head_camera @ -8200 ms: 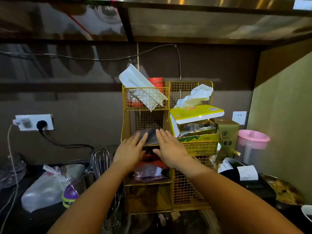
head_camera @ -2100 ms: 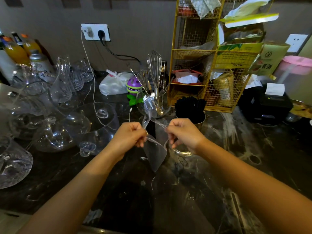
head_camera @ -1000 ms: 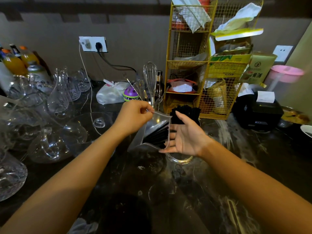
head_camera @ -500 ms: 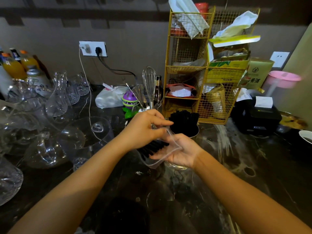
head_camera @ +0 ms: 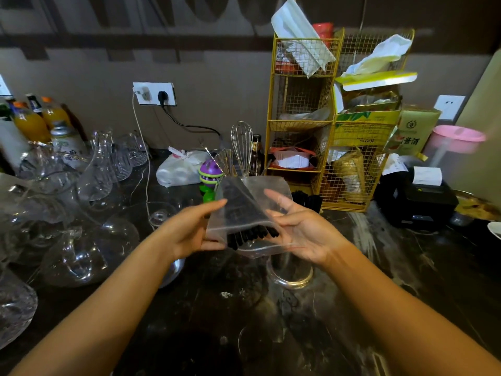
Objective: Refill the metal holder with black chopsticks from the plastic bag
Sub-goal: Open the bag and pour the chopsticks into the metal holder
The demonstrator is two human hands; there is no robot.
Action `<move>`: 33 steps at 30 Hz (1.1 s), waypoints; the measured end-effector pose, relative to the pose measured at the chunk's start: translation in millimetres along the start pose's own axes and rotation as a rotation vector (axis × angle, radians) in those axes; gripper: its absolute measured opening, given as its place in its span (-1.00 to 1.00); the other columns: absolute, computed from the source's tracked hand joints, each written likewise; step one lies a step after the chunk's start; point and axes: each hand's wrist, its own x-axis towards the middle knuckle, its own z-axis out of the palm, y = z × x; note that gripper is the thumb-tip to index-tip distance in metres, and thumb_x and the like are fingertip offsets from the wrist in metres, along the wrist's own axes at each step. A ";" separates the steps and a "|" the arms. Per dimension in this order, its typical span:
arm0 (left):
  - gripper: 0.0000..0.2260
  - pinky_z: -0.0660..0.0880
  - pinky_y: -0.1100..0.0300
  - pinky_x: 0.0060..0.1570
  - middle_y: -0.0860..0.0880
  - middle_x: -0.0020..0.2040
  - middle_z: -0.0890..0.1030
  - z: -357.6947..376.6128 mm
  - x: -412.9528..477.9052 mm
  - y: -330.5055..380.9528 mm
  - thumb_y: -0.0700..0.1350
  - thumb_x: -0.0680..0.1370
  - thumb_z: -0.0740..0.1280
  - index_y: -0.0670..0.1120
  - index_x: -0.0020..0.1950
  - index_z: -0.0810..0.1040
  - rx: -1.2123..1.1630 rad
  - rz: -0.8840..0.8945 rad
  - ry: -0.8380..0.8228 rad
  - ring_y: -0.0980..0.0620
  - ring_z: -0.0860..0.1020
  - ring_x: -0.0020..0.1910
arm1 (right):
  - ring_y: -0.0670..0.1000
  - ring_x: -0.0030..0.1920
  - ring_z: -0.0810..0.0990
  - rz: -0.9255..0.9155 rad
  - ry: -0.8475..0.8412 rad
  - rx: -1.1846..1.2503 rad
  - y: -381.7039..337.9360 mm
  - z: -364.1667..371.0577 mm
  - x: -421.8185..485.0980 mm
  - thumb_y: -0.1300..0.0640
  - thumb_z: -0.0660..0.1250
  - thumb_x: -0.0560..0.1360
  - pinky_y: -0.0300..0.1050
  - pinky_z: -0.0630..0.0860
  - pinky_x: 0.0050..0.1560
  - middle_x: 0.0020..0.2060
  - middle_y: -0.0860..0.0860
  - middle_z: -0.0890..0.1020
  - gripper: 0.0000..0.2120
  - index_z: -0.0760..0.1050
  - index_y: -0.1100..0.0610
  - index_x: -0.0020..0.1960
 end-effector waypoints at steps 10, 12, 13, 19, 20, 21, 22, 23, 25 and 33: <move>-0.87 0.55 0.25 -0.51 -0.10 -0.40 0.68 35.7 38.1 22.0 -0.27 0.30 0.33 -0.22 -0.17 0.53 -0.020 0.050 -0.218 0.03 0.63 -0.44 | -0.06 -0.26 0.69 -0.034 0.274 -0.389 -31.6 -6.3 -0.2 0.26 0.36 0.36 -0.25 0.59 -0.39 -0.17 0.05 0.69 -0.71 0.45 0.11 0.06; -0.86 0.56 0.25 -0.48 -0.11 -0.35 0.69 45.6 47.9 31.0 -0.30 0.32 0.31 -0.21 -0.14 0.55 -0.005 0.089 -0.256 0.02 0.65 -0.39 | -0.07 -0.31 0.68 -0.069 0.276 -0.384 -42.4 -10.9 -0.3 0.33 0.33 0.39 -0.30 0.55 -0.42 -0.27 0.03 0.71 -0.81 0.50 0.14 -0.04; -0.83 0.58 0.22 -0.43 -0.12 -0.31 0.70 51.0 52.7 36.0 -0.30 0.30 0.32 -0.21 -0.12 0.56 0.008 0.104 -0.283 0.01 0.66 -0.34 | -0.06 -0.32 0.68 -0.085 0.265 -0.376 -48.6 -13.5 0.2 0.37 0.32 0.39 -0.30 0.55 -0.42 -0.31 0.04 0.71 -0.82 0.52 0.16 -0.06; -0.80 0.61 0.08 -0.11 -0.10 -0.20 0.70 63.4 67.7 54.0 -0.33 0.34 0.33 -0.14 -0.09 0.58 0.092 0.242 -0.238 -0.02 0.66 -0.20 | -0.03 -0.33 0.68 -0.156 0.323 -0.503 -68.0 -20.5 5.9 0.43 0.33 0.34 -0.21 0.64 -0.26 -0.35 0.05 0.70 -0.78 0.54 0.15 -0.15; -0.82 0.62 0.13 -0.15 -0.06 -0.23 0.71 66.0 69.8 57.8 -0.35 0.37 0.32 -0.12 -0.12 0.58 0.107 0.274 -0.224 0.00 0.66 -0.22 | -0.03 -0.33 0.68 -0.180 0.342 -0.529 -72.9 -21.7 6.7 0.44 0.34 0.34 -0.20 0.63 -0.24 -0.36 0.05 0.70 -0.78 0.54 0.15 -0.14; -0.83 0.62 0.19 -0.21 -0.04 -0.27 0.71 69.4 72.7 61.8 -0.35 0.38 0.32 -0.12 -0.13 0.58 0.126 0.305 -0.210 0.02 0.66 -0.24 | -0.04 -0.35 0.68 -0.209 0.364 -0.558 -78.2 -23.2 7.5 0.44 0.34 0.34 -0.20 0.63 -0.26 -0.39 0.03 0.70 -0.78 0.54 0.15 -0.15; -0.84 0.61 0.24 -0.26 -0.02 -0.30 0.71 73.8 76.8 66.4 -0.35 0.38 0.33 -0.13 -0.14 0.58 0.141 0.331 -0.191 0.04 0.65 -0.26 | -0.06 -0.38 0.67 -0.241 0.391 -0.596 -84.5 -25.3 8.0 0.43 0.35 0.34 -0.22 0.62 -0.32 -0.42 0.01 0.70 -0.78 0.53 0.15 -0.14; -0.86 0.59 0.26 -0.32 -0.01 -0.33 0.70 78.5 81.5 70.8 -0.34 0.38 0.35 -0.15 -0.12 0.56 0.154 0.353 -0.168 0.06 0.64 -0.29 | -0.09 -0.40 0.65 -0.267 0.420 -0.645 -91.0 -28.0 8.6 0.41 0.37 0.33 -0.24 0.60 -0.37 -0.42 0.00 0.69 -0.78 0.52 0.14 -0.12; -0.77 0.50 0.25 -0.40 0.00 -0.37 0.68 86.6 91.4 76.6 -0.30 0.34 0.40 -0.14 -0.04 0.49 0.172 0.372 -0.141 0.10 0.60 -0.38 | -0.12 -0.38 0.62 -0.301 0.478 -0.759 -102.1 -34.4 8.8 0.35 0.41 0.33 -0.30 0.51 -0.48 -0.29 -0.01 0.65 -0.74 0.50 0.08 -0.07; -0.85 0.53 0.34 -0.36 0.07 -0.32 0.71 100.2 131.1 65.3 -0.28 0.34 0.41 -0.03 -0.29 0.66 0.206 0.399 -0.179 0.11 0.65 -0.28 | -0.22 -0.39 0.63 -0.466 0.455 -0.857 -101.1 -64.4 5.6 0.44 0.36 0.33 -0.43 0.51 -0.39 -0.32 -0.08 0.65 -0.70 0.52 0.04 -0.17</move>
